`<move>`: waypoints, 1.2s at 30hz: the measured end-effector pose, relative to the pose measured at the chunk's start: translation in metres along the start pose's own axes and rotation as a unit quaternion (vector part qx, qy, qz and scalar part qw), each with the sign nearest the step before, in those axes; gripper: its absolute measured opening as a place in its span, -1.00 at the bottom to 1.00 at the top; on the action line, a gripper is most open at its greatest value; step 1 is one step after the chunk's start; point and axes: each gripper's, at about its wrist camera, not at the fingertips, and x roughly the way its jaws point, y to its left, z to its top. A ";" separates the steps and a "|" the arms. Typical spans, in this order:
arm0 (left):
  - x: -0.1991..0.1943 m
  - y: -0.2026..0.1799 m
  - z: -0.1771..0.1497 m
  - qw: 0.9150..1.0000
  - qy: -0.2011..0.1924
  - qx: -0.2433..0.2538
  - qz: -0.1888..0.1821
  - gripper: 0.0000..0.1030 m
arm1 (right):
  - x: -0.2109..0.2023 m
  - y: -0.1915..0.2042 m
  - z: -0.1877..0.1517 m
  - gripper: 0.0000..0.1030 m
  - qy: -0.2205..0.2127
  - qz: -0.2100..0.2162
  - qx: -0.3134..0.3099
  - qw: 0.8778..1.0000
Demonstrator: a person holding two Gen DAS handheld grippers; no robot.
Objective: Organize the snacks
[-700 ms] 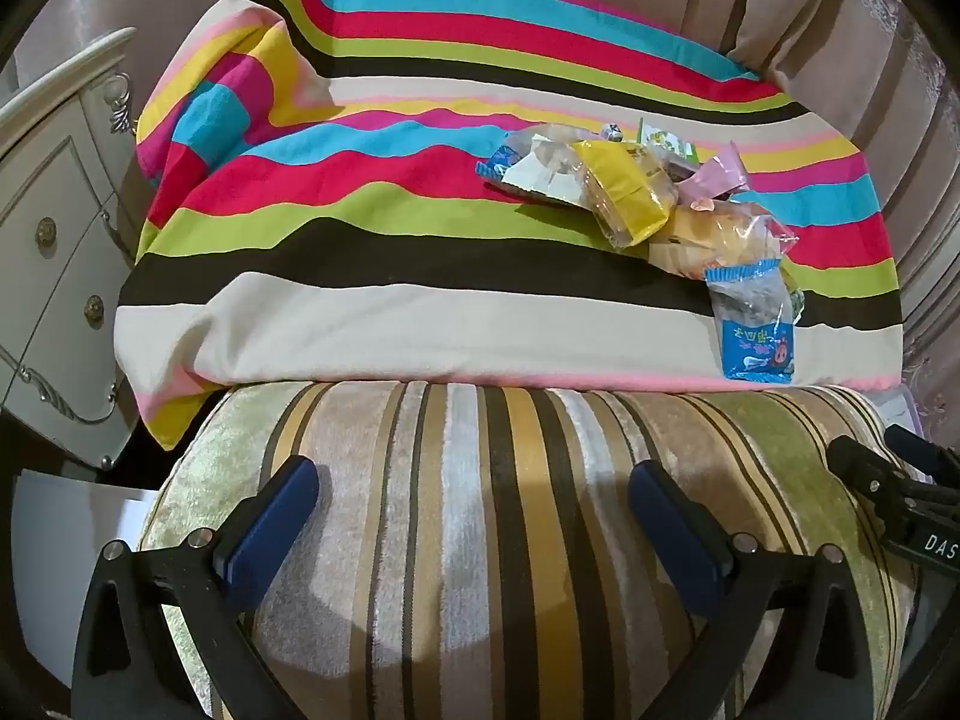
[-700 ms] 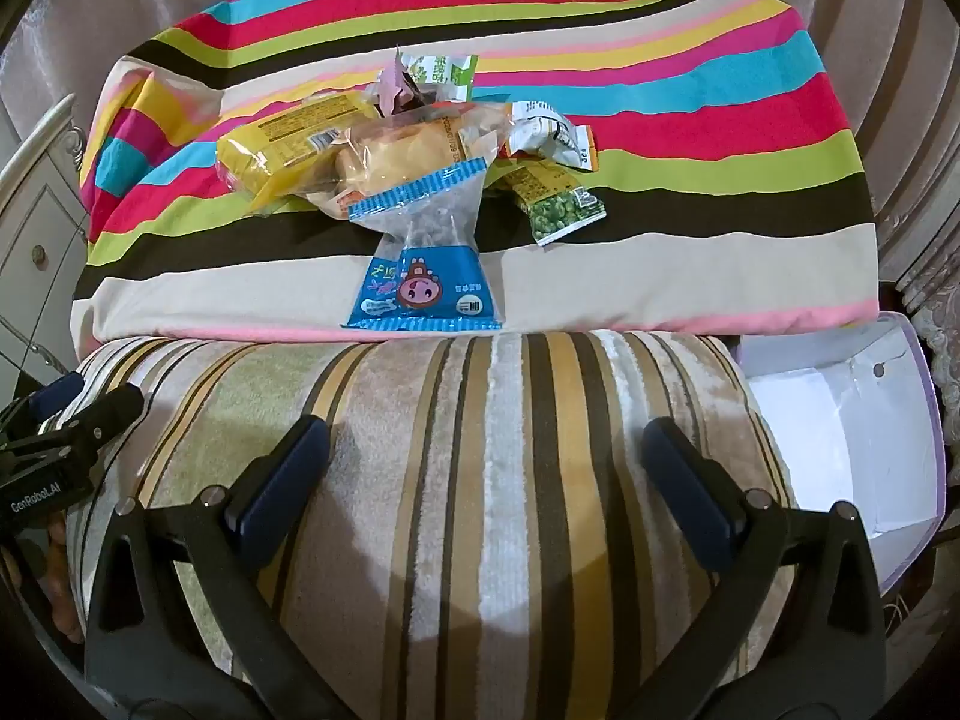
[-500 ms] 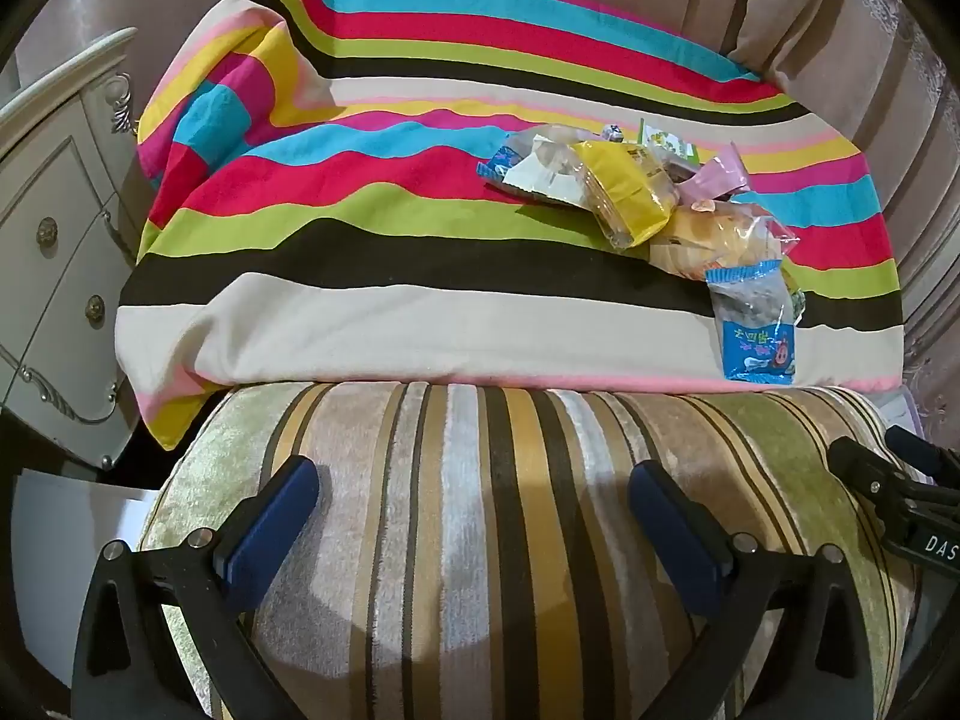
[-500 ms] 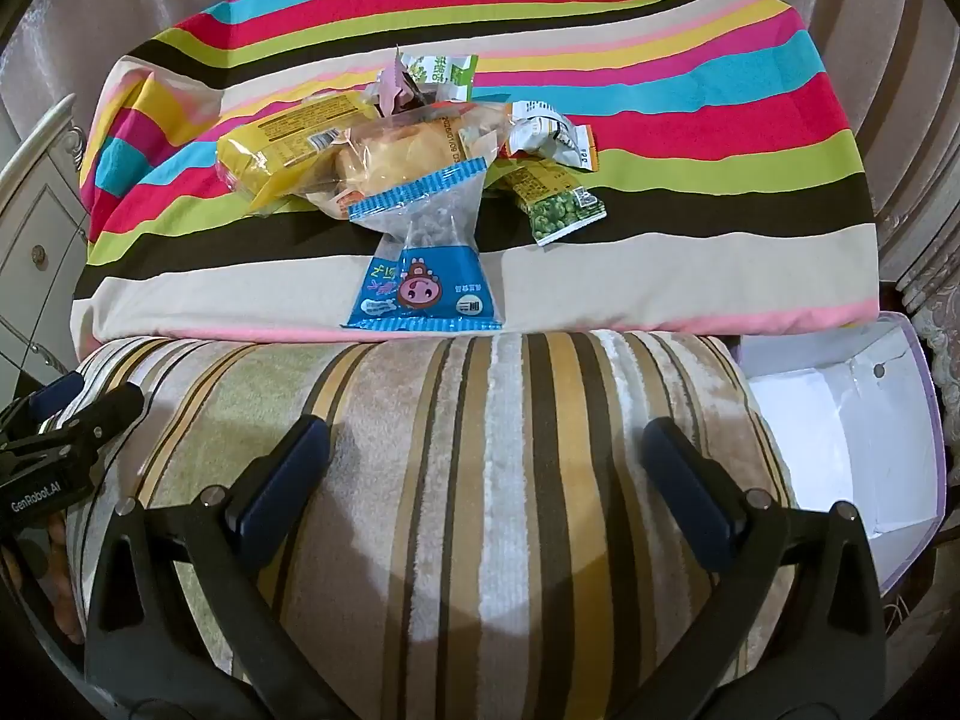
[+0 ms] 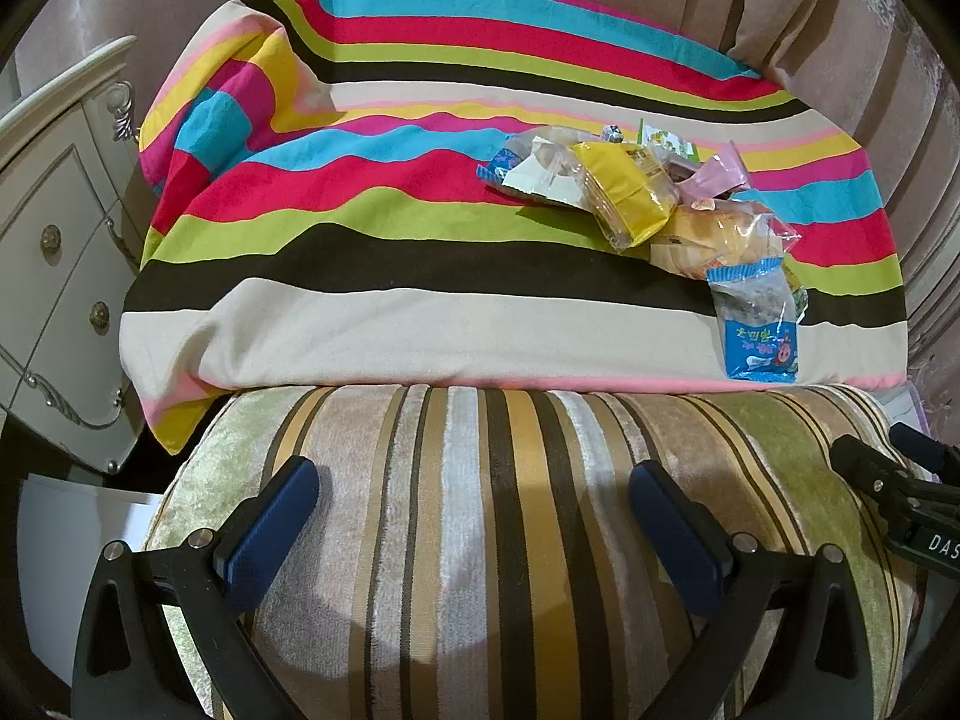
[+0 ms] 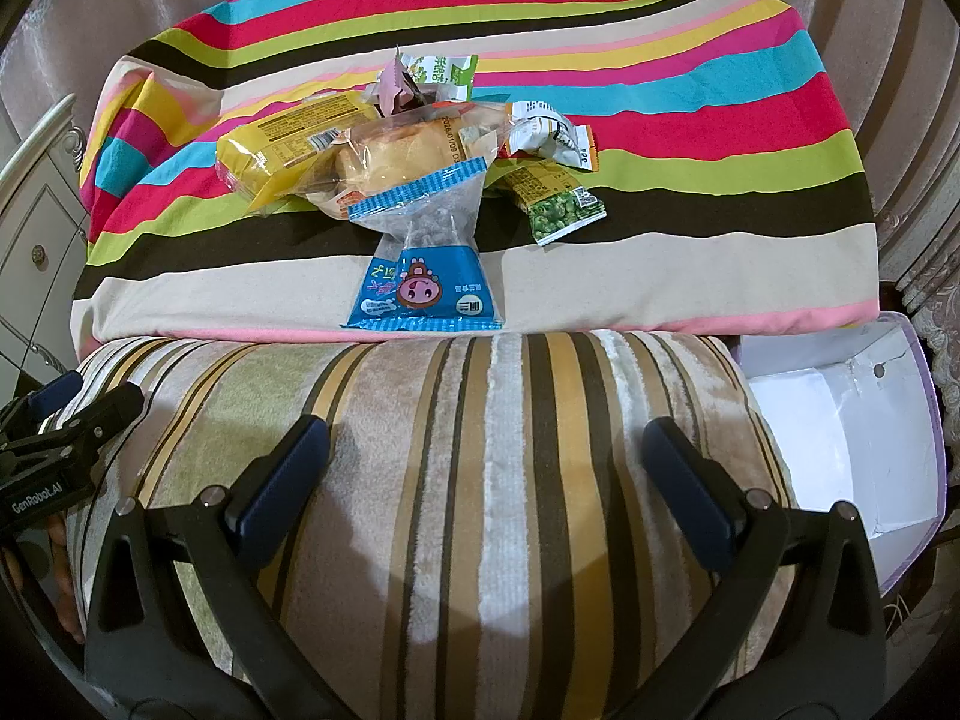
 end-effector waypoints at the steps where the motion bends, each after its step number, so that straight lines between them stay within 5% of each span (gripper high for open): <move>1: 0.000 0.000 0.001 1.000 0.001 0.000 0.000 1.00 | 0.000 0.000 0.000 1.00 -0.001 0.000 0.000 1.000; 26: 0.002 0.003 0.000 1.000 -0.007 -0.002 -0.007 1.00 | 0.005 0.001 0.004 1.00 0.006 -0.004 -0.005 1.000; 36: -0.005 0.002 0.009 0.997 -0.037 -0.017 -0.058 0.90 | 0.008 -0.006 0.015 1.00 0.004 0.021 0.005 1.000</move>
